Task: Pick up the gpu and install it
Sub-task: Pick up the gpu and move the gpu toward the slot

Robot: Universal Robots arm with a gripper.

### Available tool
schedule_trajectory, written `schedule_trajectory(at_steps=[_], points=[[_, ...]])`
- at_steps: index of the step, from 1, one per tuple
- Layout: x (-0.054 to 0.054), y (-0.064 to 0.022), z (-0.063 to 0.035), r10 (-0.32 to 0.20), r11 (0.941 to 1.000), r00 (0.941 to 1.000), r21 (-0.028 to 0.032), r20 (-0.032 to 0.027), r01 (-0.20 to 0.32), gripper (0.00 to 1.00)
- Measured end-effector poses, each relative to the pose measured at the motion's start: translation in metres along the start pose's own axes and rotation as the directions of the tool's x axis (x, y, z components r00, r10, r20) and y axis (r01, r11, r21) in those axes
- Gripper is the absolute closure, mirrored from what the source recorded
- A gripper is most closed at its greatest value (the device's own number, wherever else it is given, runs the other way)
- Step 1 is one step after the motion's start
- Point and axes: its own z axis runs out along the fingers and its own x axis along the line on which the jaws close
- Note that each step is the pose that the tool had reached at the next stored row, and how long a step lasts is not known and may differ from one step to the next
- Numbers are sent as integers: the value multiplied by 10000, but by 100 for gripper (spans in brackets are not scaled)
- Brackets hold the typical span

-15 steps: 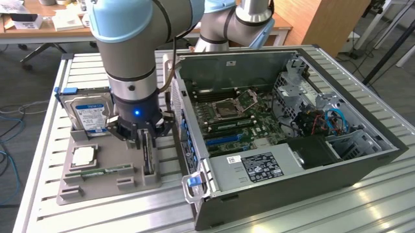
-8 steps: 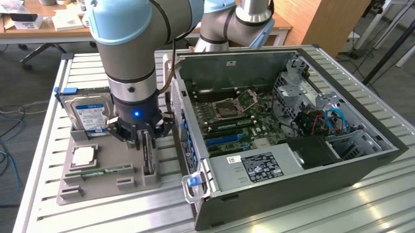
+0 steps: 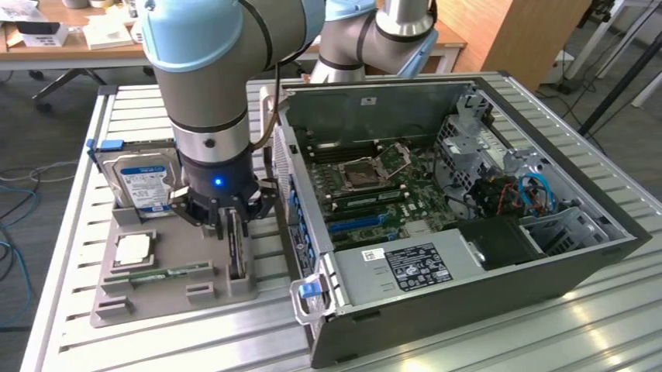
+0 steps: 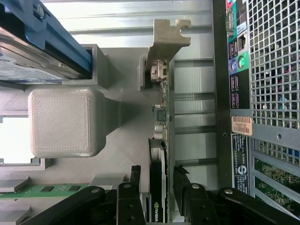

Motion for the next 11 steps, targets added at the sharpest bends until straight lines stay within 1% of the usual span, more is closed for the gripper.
schedule_trajectory(at_steps=[6,7,8,9,11], points=[[0,0,0,0,10000,10000,0,0,0,60],[0,0,0,0,10000,10000,0,-1,0,66],[0,0,0,0,10000,10000,0,-1,0,66],[0,0,0,0,10000,10000,0,-2,0,73],[0,0,0,0,10000,10000,1,-1,0,74]])
